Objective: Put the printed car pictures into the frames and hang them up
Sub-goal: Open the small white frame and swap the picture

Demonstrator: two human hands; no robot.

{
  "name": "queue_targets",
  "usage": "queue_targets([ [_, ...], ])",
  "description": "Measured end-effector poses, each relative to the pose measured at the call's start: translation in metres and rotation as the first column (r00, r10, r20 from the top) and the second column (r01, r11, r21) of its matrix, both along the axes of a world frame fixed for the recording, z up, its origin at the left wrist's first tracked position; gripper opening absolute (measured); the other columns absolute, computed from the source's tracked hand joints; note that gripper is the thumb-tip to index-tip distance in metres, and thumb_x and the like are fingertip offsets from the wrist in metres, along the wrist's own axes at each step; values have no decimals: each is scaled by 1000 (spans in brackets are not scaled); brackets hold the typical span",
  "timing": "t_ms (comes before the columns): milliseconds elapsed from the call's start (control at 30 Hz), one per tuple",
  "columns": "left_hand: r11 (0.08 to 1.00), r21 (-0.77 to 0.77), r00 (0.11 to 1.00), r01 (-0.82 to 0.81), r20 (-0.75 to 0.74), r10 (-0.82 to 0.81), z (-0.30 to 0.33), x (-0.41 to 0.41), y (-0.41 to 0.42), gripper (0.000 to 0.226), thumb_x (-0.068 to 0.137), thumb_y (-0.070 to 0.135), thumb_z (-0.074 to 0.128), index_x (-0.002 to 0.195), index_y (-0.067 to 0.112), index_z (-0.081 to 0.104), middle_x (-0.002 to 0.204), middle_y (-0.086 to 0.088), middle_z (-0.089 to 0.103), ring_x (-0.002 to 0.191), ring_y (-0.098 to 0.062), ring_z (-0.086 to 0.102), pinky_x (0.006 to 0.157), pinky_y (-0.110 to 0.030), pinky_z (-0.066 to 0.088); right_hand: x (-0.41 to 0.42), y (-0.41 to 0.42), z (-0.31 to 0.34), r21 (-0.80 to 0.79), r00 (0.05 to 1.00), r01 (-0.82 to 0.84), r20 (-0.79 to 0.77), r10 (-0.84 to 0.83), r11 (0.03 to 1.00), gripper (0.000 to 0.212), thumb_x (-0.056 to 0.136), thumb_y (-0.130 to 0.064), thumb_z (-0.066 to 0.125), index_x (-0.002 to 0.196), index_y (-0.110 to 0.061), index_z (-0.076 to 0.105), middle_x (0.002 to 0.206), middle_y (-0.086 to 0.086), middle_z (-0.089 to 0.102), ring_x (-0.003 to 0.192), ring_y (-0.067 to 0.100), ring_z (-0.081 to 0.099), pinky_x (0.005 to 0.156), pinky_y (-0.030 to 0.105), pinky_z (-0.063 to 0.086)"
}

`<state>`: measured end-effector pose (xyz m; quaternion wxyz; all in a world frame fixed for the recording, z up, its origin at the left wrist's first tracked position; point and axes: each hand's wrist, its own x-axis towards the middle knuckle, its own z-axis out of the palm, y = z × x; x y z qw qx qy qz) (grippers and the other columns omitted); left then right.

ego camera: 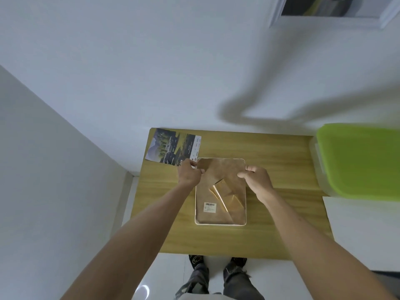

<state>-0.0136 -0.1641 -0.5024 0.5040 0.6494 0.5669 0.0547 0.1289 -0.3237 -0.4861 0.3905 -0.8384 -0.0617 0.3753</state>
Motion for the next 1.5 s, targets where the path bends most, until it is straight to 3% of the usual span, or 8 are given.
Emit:
queue_targets([
  [167,996,-67,998,-53,-19,52,-13,8,-5,21,81,11,75,93,11,58,84,3,60,85,-19,61,80,-35,54,0,-4,-6,-213,973,-165,127,195,963,27,80,-10,65,106,-18,68,101,-3,71,88,17,62,65,24,46],
  [400,992,-124,1000,-17,-9,16,-26,12,-8,18,82,15,77,84,11,61,91,-4,64,87,-20,61,79,-33,54,0,-6,-13,-258,977,-125,138,165,958,19,86,-5,64,86,-24,62,89,-2,66,87,18,60,75,25,45],
  [500,980,-184,998,70,8,-70,-26,6,-5,28,82,8,77,108,8,66,108,-7,65,99,-21,63,74,-24,51,1,-10,-19,-244,987,-96,102,124,965,23,88,-4,63,79,-25,63,89,-1,67,83,18,61,64,25,44],
  [733,949,-289,992,125,56,-114,-29,-3,-5,40,79,-7,69,115,9,63,81,-13,73,74,-23,69,77,-45,59,3,-12,-25,-239,989,-88,99,114,967,16,87,-5,66,87,-20,66,89,0,67,85,19,61,72,25,43],
  [1000,953,-261,985,150,124,-121,-24,-3,-10,39,82,-7,65,110,19,59,79,-17,69,76,-32,70,74,-55,59,9,-20,-28,-147,998,-53,26,57,988,17,89,-6,65,99,-19,61,102,1,68,100,22,65,83,31,49],
  [1233,954,-253,978,159,171,-117,-8,10,-14,39,86,-3,66,118,18,60,96,-21,70,84,-33,72,71,-50,61,18,-41,-32,-38,998,-66,-22,65,997,41,90,-30,63,130,-37,55,112,-7,70,99,17,67,95,44,54],
  [1367,969,-217,981,119,178,-80,4,32,-21,42,86,0,69,124,17,62,97,-17,70,84,-30,71,73,-46,61,33,-55,-16,30,986,-153,-64,155,988,83,85,-21,72,154,-37,30,116,-8,64,109,15,60,93,32,48],
  [1500,972,-141,971,185,180,-159,12,61,-46,52,84,13,74,133,19,56,101,-5,69,87,-25,70,75,-42,60,58,-74,-9,35,998,-51,38,49,998,69,87,-8,71,148,-24,44,110,-2,68,102,18,65,86,31,49],
])
